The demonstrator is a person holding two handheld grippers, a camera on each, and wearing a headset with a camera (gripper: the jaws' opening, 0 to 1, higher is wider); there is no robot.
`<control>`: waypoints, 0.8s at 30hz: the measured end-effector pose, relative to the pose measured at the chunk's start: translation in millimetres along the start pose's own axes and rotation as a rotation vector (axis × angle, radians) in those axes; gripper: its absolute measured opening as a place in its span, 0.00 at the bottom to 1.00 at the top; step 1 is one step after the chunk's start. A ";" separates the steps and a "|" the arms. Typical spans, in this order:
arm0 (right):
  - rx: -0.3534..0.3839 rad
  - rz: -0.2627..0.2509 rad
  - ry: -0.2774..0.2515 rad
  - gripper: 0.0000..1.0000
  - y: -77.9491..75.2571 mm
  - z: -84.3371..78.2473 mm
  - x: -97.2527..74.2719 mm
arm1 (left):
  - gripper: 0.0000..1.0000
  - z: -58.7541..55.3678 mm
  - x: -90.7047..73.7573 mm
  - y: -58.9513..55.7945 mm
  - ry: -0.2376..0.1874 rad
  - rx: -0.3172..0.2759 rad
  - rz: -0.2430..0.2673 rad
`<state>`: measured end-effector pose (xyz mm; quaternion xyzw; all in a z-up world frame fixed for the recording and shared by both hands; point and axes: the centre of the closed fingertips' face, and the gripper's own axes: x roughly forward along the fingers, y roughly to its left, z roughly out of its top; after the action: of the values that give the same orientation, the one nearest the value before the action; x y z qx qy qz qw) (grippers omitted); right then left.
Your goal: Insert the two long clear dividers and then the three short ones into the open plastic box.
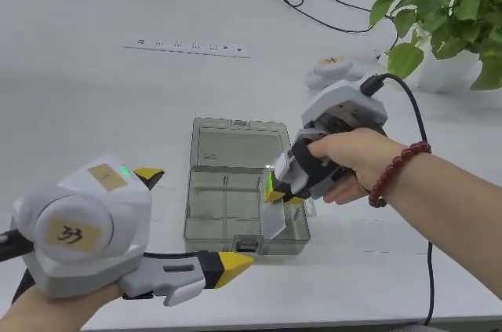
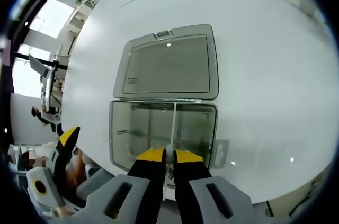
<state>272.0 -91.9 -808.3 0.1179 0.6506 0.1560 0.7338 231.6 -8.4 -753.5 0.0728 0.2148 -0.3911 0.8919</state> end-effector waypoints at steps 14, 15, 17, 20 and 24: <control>-0.017 -0.014 0.010 0.06 -2.7 1.4 0.9 | 0.95 -0.4 0.1 1.1 0.001 -0.009 -0.001; -0.017 -0.013 0.011 0.06 -2.4 2.6 1.9 | 0.95 -0.2 0.1 1.6 0.001 -0.009 0.000; -0.019 -0.018 0.012 0.06 -2.8 3.4 4.0 | 0.95 0.1 -0.1 2.1 0.001 -0.007 0.001; -0.031 -0.030 0.009 0.06 -1.9 4.9 3.6 | 0.95 0.4 -0.5 3.1 0.001 -0.008 0.003; -0.120 -0.094 -0.006 0.06 0.3 2.4 3.1 | 0.94 -0.6 -1.4 5.0 0.006 -0.010 0.010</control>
<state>274.7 -90.3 -810.7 0.0435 0.6429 0.1596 0.7479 234.2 -3.8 -753.6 0.0705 0.2189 -0.3854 0.8936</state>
